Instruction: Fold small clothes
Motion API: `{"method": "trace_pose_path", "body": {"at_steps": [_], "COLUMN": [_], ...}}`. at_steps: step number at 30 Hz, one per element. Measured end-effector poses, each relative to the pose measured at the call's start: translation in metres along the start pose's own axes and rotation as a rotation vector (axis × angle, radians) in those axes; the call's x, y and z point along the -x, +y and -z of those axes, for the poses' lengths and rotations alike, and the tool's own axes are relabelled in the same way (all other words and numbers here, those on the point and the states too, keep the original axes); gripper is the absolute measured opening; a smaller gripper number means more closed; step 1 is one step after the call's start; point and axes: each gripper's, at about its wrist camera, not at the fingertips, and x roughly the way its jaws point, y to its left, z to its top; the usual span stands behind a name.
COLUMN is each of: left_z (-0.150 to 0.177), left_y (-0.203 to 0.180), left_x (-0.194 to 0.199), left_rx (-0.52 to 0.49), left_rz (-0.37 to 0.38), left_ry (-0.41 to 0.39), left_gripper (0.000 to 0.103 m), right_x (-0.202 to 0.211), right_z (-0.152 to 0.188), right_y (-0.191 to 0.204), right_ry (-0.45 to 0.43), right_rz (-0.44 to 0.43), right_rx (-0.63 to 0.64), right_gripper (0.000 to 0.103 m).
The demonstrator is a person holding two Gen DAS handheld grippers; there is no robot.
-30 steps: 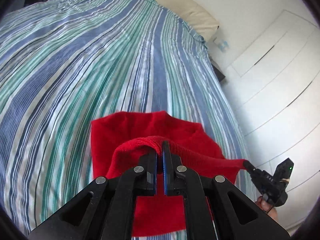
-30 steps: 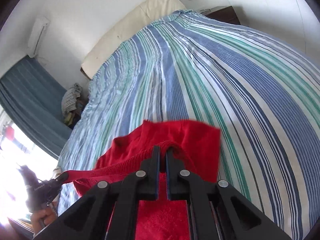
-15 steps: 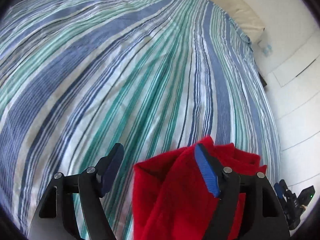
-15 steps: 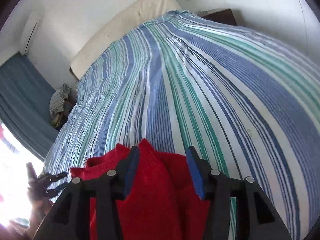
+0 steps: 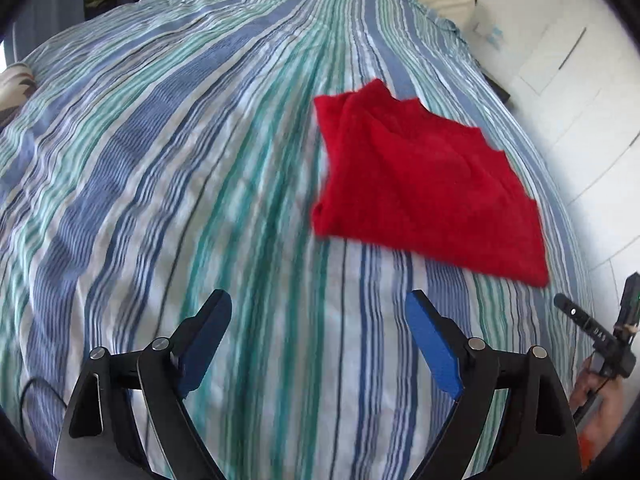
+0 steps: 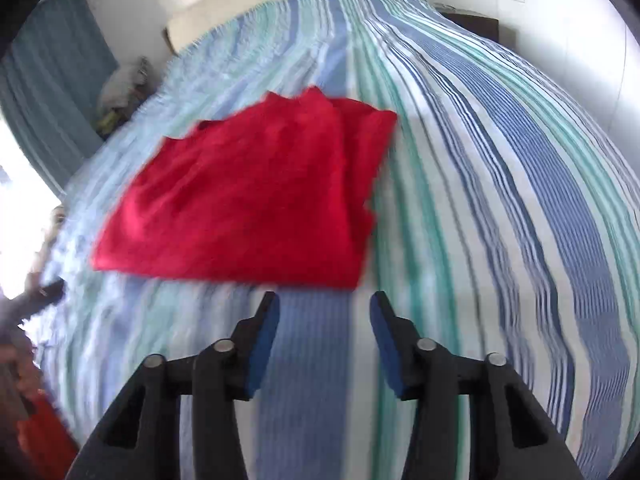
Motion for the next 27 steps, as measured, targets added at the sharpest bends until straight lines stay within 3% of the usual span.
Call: {"method": "trace_pose_path", "body": {"at_steps": [3,10,14,21,27], "left_z": [0.042,0.097,0.097,0.079,0.075], "left_y": [-0.035,-0.092,-0.108,-0.138,-0.159], "left_x": [0.011,0.021,0.043,0.083,0.105], "left_rx": [-0.070,-0.220,-0.246,-0.257,-0.281], "left_rz": [0.021,-0.060,-0.082,-0.066,-0.044], "left_ry": [0.010,0.004,-0.047,-0.144,-0.195], "left_gripper": [0.091,0.091,0.091,0.091,0.095], "right_x": [0.026,0.037,0.051,0.079,0.081], "right_z": [0.034,0.103,0.112,0.103,0.108], "right_y": [0.020,0.021,0.023,0.021,0.017], "right_ry": [-0.022,-0.007,-0.023,-0.130,-0.129], "right_rz": [-0.006,0.119,0.134,0.146,0.146], "right_rx": [0.025,-0.037,-0.023,-0.029,-0.040], "right_gripper": [0.057,0.057,0.057,0.062,0.062]}}
